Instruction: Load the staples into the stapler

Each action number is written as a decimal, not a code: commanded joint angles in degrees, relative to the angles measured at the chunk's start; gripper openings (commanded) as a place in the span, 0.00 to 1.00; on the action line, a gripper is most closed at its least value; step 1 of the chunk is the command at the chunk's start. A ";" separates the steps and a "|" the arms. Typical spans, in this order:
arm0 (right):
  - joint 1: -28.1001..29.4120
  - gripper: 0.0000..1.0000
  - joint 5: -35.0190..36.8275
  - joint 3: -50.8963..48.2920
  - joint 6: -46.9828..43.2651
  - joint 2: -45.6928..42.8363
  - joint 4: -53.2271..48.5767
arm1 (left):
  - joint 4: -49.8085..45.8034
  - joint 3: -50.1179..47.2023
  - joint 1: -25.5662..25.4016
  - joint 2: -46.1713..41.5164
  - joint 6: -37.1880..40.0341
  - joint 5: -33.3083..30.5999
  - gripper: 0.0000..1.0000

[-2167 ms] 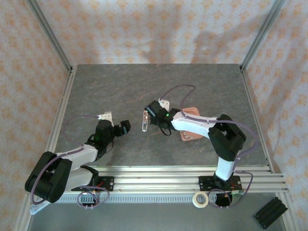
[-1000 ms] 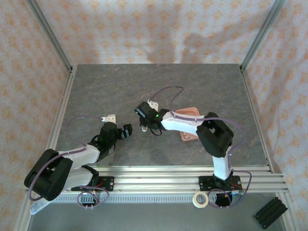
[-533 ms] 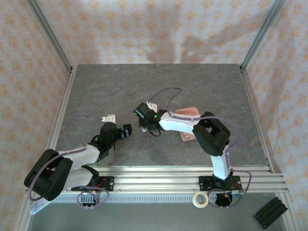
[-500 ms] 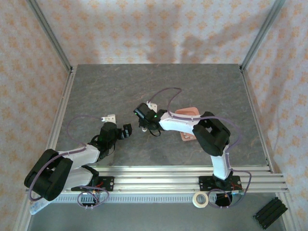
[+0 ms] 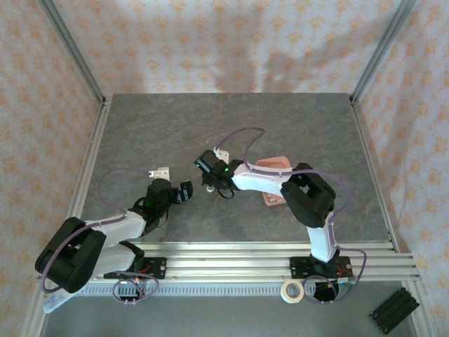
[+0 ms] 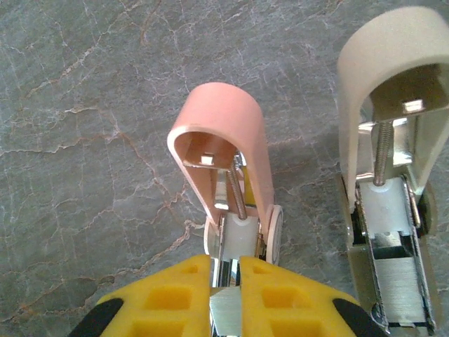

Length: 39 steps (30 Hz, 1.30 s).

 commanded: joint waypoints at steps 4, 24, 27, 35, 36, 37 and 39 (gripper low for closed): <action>0.34 0.14 0.68 1.32 1.16 0.22 0.67 | -0.99 0.19 -1.00 -0.26 1.31 -2.48 1.00; 0.47 0.14 1.00 -0.99 2.38 -1.72 2.19 | -1.30 0.32 -1.18 -0.68 1.72 -2.06 1.00; 0.46 0.14 0.97 -0.80 2.83 -1.14 0.97 | -1.30 0.29 -1.21 -0.70 1.76 -2.14 1.00; 0.47 0.14 1.87 -0.89 3.43 -0.54 -0.72 | -1.21 0.30 -1.37 -0.51 1.78 -2.19 1.00; 0.39 0.14 1.76 -0.80 3.59 -0.47 -0.93 | -1.20 0.28 -1.39 -0.42 1.78 -2.22 1.00; 0.43 0.14 1.69 -0.87 3.75 -0.31 -0.96 | -1.17 0.28 -1.39 -0.43 1.78 -2.24 1.00; 0.47 0.14 1.67 -0.92 3.79 -0.23 -1.05 | -1.21 0.30 -1.47 -0.35 1.78 -2.20 1.00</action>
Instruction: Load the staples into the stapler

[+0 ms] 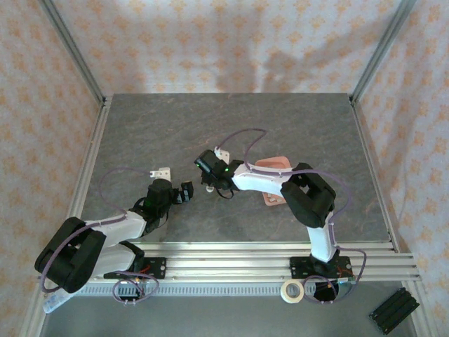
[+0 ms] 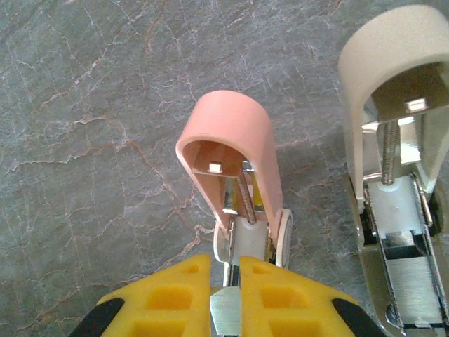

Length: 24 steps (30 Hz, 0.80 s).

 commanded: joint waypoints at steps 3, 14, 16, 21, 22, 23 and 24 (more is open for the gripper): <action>0.47 0.14 1.60 -0.61 1.23 -0.01 -2.12 | -1.06 0.28 -0.72 -0.25 1.10 -1.86 1.00; 0.47 0.14 2.61 0.20 1.81 0.39 -4.87 | -1.10 0.28 -0.80 -0.15 1.10 -1.87 1.00; 0.46 0.14 2.74 0.49 1.81 0.48 -5.21 | -1.08 0.28 -0.82 -0.13 1.11 -1.92 1.00; 0.71 0.13 3.26 1.13 1.86 0.78 -6.77 | -1.07 0.28 -0.90 -0.23 1.19 -2.01 1.00; 0.88 0.13 3.51 1.27 1.60 0.83 -7.12 | -1.03 0.28 -0.85 -0.29 1.19 -2.03 1.00; 1.03 0.13 3.77 1.86 1.27 0.97 -7.88 | -1.06 0.33 -0.90 -0.34 1.19 -1.96 1.00; 1.20 0.14 3.95 2.38 0.99 1.24 -8.58 | -1.11 0.27 -0.89 -0.37 1.19 -2.00 1.00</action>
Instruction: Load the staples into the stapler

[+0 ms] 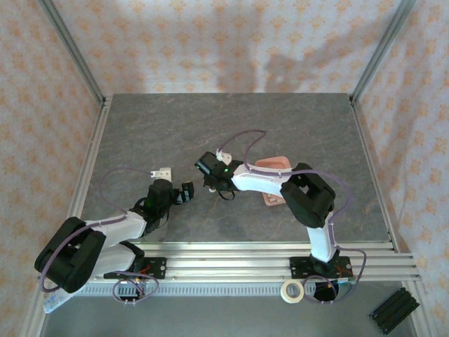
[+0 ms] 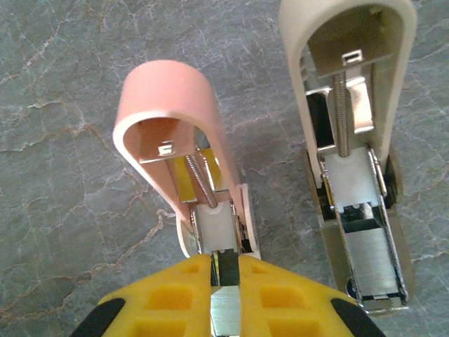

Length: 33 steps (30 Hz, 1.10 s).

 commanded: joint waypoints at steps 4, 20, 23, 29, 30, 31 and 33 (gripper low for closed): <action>1.26 0.13 3.18 3.67 -0.22 2.10 -6.29 | -1.17 0.28 -0.32 -0.43 1.18 -1.96 1.00; 1.29 0.16 2.56 4.85 0.08 3.15 -7.48 | -1.19 0.28 -0.27 -0.48 1.37 -2.03 1.00; 1.28 0.17 2.13 5.14 -0.01 3.48 -7.57 | -1.14 0.28 -0.28 -0.49 1.44 -1.95 1.00; 1.39 0.18 2.44 5.88 -0.18 3.73 -8.40 | -1.14 0.28 -0.41 -0.49 1.48 -2.09 1.00; 1.39 0.19 2.60 5.92 -0.21 3.75 -8.53 | -1.17 0.28 -0.39 -0.52 1.46 -2.12 1.00; 1.45 0.19 2.83 5.99 -0.27 3.61 -8.62 | -1.06 0.28 -0.41 -0.50 1.45 -2.16 1.00; 1.45 0.19 3.19 6.08 -0.44 3.30 -8.71 | -1.10 0.36 -0.41 -0.48 1.54 -2.14 1.00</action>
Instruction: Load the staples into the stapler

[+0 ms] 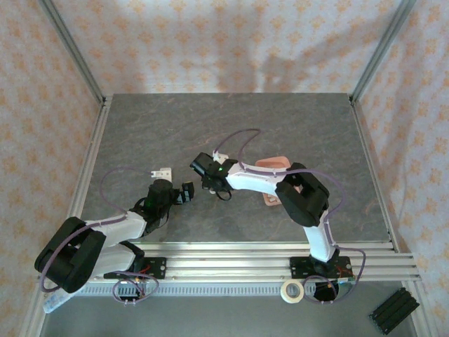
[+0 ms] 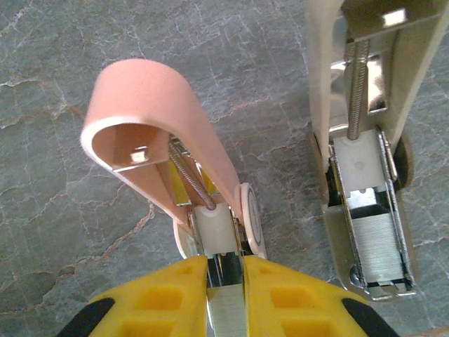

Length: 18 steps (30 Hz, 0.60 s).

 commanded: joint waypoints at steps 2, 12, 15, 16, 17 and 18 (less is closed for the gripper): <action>0.48 0.21 2.70 1.65 -0.58 0.19 -2.86 | -1.08 0.37 -0.37 -0.52 0.86 -2.10 1.00; 0.50 0.29 4.66 1.77 -1.99 -3.40 -2.16 | -1.04 0.63 -0.45 -0.43 1.10 -2.07 1.00; 0.48 0.29 5.72 1.32 -2.24 -4.71 -2.54 | -1.09 0.72 -0.45 -0.44 1.07 -1.99 1.00; 0.49 0.30 6.11 1.13 -2.30 -5.13 -2.68 | -1.10 0.72 -0.42 -0.42 1.04 -1.99 1.00; 0.50 0.30 6.37 0.88 -2.40 -5.56 -2.77 | -1.10 0.76 -0.44 -0.40 0.98 -1.90 1.00; 0.44 0.30 6.39 0.71 -2.46 -5.74 -2.77 | -1.04 0.81 -0.45 -0.44 0.96 -1.84 1.00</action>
